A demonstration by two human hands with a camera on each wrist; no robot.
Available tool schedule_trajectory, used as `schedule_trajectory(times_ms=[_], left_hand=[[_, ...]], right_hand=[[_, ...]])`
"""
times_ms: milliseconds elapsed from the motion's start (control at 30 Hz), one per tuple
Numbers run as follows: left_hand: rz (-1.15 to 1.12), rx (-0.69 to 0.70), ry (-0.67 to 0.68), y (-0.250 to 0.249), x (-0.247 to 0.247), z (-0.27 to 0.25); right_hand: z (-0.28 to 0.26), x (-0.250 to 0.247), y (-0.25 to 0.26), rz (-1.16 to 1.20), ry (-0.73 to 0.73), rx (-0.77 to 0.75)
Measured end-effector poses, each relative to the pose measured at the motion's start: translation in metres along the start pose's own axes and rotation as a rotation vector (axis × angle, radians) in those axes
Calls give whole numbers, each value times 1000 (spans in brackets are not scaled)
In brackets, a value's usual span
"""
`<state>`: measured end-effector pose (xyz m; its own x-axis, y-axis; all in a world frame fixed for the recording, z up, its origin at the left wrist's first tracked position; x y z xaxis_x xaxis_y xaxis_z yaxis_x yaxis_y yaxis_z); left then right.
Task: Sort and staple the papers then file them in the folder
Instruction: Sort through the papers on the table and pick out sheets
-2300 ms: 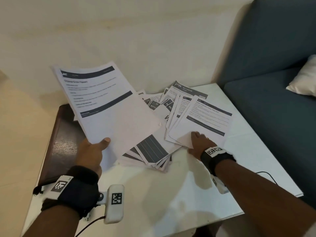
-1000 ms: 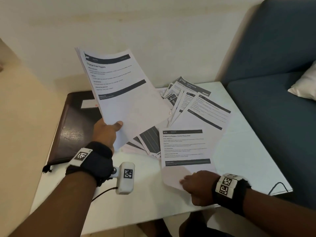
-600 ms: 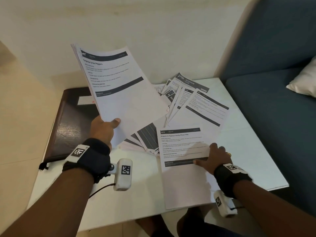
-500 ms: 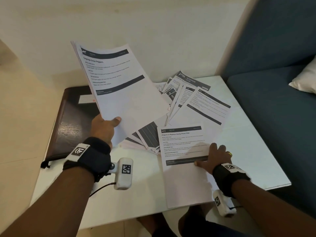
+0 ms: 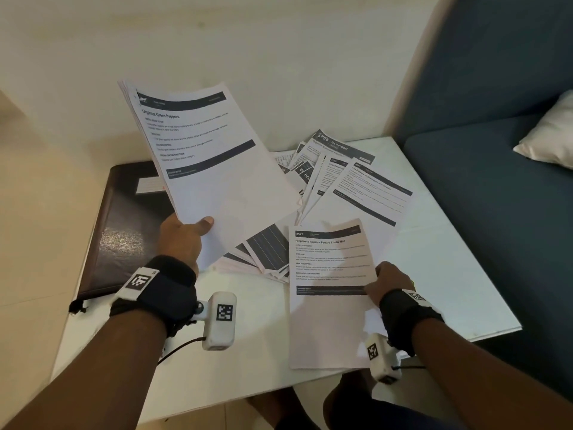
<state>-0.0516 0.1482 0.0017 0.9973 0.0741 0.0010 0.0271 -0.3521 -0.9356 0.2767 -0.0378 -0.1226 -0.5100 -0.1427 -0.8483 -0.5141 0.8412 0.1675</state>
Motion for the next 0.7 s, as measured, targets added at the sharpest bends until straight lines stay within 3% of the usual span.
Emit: schedule_trajectory(times_ms=[167, 333, 533, 700], left_hand=[[0, 20, -15, 0, -5, 4], [-11, 40, 47, -2, -3, -4], [-47, 23, 279, -8, 15, -33], [27, -28, 473, -3, 22, -56]], right_hand=[[-4, -24, 7, 151, -63, -107], [-10, -81, 13, 421, -183, -205], [-34, -141, 9, 749, -277, -277], [-52, -140, 3, 899, -234, -304]])
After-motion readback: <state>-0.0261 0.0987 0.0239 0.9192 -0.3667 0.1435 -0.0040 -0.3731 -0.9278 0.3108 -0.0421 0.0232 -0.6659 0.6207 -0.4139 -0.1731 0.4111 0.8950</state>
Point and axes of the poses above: each hand's wrist, its own z-axis towards the middle knuckle, its own x-axis out of the palm, y = z × x, the point moved 5 cm from there along z, towards the middle knuckle, and after that the axes turned 6 degrees about -z, right-handed, at the moved point
